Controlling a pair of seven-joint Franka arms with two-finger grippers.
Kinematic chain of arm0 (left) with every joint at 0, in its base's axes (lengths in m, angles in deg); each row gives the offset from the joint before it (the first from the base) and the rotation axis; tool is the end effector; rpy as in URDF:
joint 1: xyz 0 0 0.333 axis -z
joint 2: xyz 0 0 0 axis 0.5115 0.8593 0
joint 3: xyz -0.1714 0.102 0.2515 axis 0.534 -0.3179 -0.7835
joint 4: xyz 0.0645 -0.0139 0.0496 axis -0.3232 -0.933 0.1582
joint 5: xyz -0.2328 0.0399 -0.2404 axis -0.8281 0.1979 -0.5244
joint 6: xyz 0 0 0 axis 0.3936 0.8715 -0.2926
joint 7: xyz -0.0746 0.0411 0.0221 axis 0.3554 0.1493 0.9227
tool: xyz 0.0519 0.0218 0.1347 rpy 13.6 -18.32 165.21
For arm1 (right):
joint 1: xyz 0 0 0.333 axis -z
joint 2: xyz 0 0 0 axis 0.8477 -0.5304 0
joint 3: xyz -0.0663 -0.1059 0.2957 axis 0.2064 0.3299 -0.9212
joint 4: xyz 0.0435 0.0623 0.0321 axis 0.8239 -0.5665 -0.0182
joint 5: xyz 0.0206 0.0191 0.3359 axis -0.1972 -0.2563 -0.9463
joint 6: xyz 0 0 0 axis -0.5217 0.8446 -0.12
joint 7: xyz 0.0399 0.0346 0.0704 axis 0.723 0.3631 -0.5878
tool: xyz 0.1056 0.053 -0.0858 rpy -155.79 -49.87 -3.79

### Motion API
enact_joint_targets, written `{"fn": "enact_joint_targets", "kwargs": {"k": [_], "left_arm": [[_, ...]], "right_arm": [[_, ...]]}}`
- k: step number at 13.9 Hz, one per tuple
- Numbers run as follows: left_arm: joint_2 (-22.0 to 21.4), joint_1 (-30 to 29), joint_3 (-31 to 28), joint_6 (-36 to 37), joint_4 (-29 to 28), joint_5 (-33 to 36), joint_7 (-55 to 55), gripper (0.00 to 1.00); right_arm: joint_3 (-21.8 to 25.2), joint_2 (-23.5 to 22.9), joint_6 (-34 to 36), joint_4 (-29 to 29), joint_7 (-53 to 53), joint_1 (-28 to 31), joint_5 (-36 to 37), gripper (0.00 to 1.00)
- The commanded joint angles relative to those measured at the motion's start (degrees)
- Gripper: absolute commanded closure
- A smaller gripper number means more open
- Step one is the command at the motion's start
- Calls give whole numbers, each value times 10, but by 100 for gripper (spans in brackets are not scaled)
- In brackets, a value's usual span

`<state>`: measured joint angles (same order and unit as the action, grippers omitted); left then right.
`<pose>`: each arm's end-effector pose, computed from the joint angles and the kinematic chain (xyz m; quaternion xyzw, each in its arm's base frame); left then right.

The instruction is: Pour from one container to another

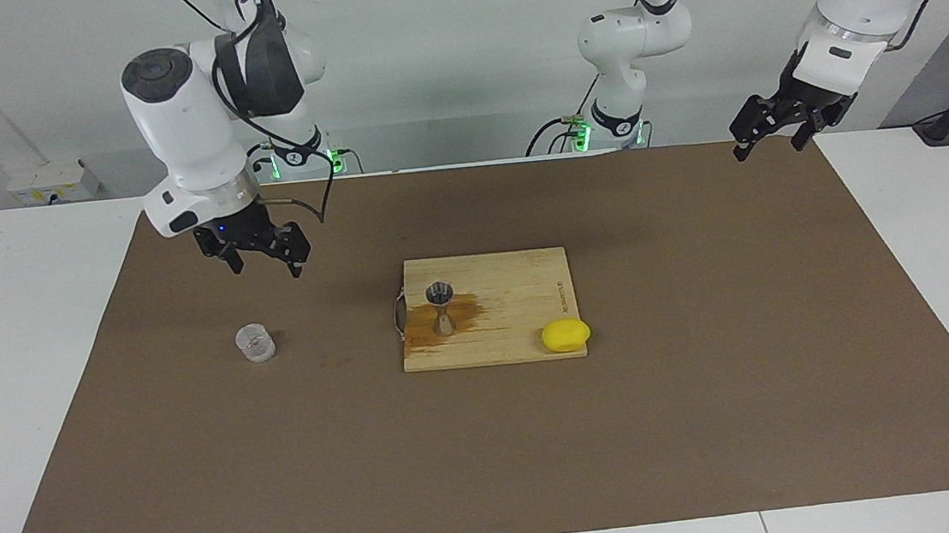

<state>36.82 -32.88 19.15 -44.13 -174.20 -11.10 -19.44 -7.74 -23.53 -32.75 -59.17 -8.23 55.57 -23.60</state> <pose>0.4786 -0.0242 0.6005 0.9993 0.0267 -0.0214 0.0124 0.5132 0.0638 0.5268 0.9946 -0.1011 0.0242 0.0062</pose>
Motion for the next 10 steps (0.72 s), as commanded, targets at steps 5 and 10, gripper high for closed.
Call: {"fn": "enact_joint_targets", "kwargs": {"k": [5,10], "left_arm": [[-16,-7,3,4,-16,-6,3,0],[-16,-7,3,3,-15,-6,3,0]], "right_arm": [[7,10,130,93,-66,11,8,0],[8,32,150,66,-115,30,0,0]]}}
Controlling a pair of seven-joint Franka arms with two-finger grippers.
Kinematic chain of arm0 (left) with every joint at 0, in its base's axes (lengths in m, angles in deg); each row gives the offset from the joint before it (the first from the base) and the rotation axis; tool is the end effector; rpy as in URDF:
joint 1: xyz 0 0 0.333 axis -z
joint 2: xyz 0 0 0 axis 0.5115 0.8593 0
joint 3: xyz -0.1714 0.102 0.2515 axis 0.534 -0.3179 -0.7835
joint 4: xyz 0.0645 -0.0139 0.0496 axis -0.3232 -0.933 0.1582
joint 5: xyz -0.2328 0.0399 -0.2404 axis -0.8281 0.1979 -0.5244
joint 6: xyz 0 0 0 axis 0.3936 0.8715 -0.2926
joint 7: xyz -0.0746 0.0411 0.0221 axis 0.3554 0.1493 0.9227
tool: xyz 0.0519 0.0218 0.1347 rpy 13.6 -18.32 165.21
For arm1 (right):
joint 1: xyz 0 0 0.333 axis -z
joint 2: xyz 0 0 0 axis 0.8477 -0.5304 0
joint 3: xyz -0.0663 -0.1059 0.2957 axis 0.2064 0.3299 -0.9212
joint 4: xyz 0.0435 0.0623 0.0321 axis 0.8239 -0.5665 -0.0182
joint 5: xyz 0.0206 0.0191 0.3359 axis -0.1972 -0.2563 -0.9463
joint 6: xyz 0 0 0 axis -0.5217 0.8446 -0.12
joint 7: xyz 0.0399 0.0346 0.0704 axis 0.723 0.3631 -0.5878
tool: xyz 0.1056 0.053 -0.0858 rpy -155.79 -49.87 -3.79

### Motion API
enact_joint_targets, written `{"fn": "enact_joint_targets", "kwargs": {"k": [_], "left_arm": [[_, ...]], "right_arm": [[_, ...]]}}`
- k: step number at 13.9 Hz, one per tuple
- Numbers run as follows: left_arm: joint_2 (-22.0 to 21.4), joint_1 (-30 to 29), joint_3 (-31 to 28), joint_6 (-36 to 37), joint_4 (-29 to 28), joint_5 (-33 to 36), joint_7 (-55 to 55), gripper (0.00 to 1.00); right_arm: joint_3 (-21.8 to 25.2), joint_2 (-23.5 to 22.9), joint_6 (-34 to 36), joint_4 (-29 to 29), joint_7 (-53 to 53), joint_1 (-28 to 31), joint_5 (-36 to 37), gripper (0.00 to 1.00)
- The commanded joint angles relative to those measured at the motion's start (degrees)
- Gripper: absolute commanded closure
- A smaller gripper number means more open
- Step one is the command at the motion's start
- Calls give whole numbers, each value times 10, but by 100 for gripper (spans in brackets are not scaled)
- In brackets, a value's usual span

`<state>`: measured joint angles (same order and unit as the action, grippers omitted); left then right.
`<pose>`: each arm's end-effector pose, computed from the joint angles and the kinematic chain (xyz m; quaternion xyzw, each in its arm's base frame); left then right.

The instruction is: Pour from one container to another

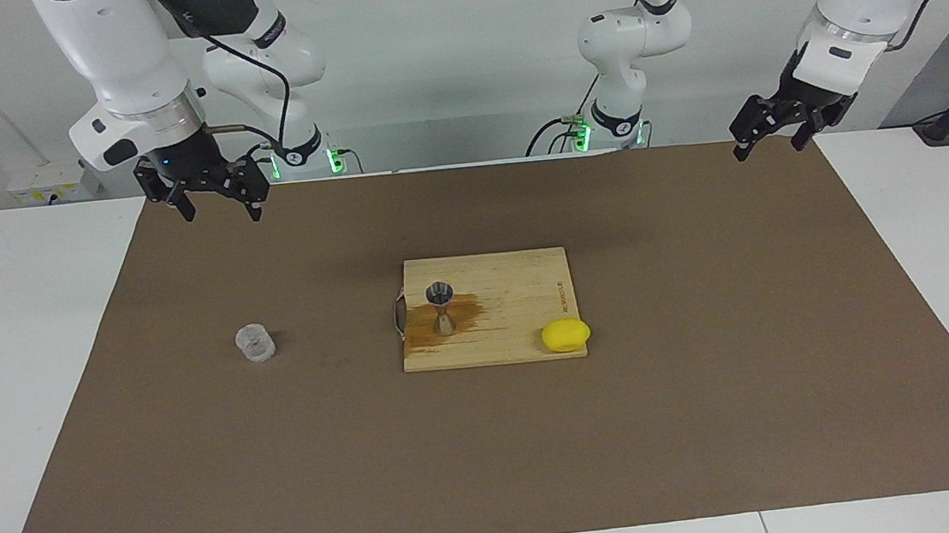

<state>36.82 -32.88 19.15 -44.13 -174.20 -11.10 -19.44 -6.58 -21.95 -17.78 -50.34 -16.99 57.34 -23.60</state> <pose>0.4786 -0.0242 0.6005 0.9993 0.0267 -0.0214 0.0124 0.4871 0.0350 0.5826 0.9983 -0.0531 -0.0159 0.0152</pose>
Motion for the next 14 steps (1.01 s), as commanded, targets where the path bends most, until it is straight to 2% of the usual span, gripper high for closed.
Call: {"fn": "enact_joint_targets", "kwargs": {"k": [1,14], "left_arm": [[-16,-7,3,3,-16,-6,3,0],[-16,-7,3,3,-16,-6,3,0]], "right_arm": [[-4,15,1,-21,-26,12,2,0],[-8,12,8,-15,6,10,-6,0]]}}
